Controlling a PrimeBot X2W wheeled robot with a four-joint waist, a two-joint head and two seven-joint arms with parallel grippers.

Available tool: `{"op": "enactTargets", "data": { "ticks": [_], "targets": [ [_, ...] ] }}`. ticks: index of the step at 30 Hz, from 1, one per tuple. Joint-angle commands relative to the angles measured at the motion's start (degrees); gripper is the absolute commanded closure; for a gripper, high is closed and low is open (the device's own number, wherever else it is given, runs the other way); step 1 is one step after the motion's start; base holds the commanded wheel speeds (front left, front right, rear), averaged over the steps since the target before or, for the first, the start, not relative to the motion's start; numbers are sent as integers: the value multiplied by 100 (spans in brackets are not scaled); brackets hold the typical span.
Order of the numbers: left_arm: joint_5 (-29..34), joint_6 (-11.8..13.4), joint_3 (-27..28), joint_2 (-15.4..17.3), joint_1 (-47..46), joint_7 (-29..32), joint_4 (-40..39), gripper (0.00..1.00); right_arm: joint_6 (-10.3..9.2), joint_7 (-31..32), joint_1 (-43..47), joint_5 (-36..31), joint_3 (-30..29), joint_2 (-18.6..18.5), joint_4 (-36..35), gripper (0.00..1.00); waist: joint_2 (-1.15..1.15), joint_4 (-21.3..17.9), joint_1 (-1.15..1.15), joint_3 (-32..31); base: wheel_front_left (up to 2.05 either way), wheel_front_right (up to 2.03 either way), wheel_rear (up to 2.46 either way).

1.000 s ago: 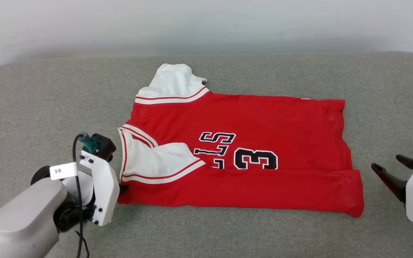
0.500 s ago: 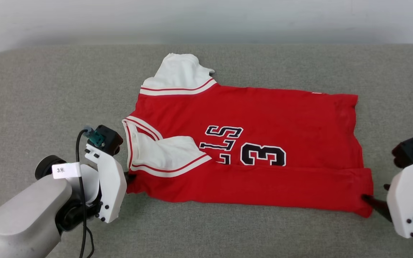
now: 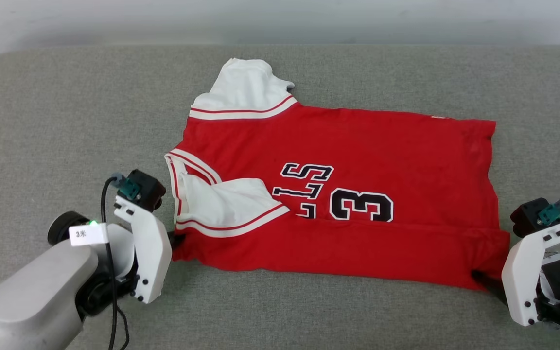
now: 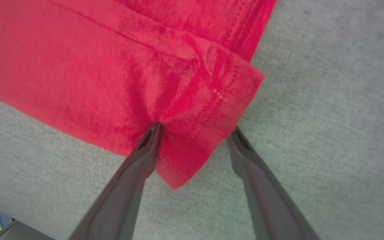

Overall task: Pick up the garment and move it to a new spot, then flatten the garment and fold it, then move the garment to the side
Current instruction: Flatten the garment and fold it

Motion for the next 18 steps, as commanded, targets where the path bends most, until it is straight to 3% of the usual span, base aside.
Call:
{"op": "enactTargets", "data": {
  "ticks": [1,2,3,9,18],
  "targets": [
    [-47,24,19,27,119,-36,18,100,20,-2,236,99,341,349,233,62,0,-33,0,-55,0,0,0],
    [-45,27,12,46,163,-66,29,100,20,-122,183,125,354,337,247,95,0,-50,0,-91,0,0,0],
    [-56,35,6,58,212,-81,42,100,20,-218,132,144,355,302,275,100,0,-66,0,-134,0,0,0],
    [-164,99,35,160,488,-239,0,100,8,-724,53,300,275,-26,235,100,0,-110,0,-465,0,0,0],
    [-338,363,52,551,1062,-406,-584,100,7,-1065,665,551,-30,-473,-463,100,0,-83,0,-926,0,0,0]
  ]
}}
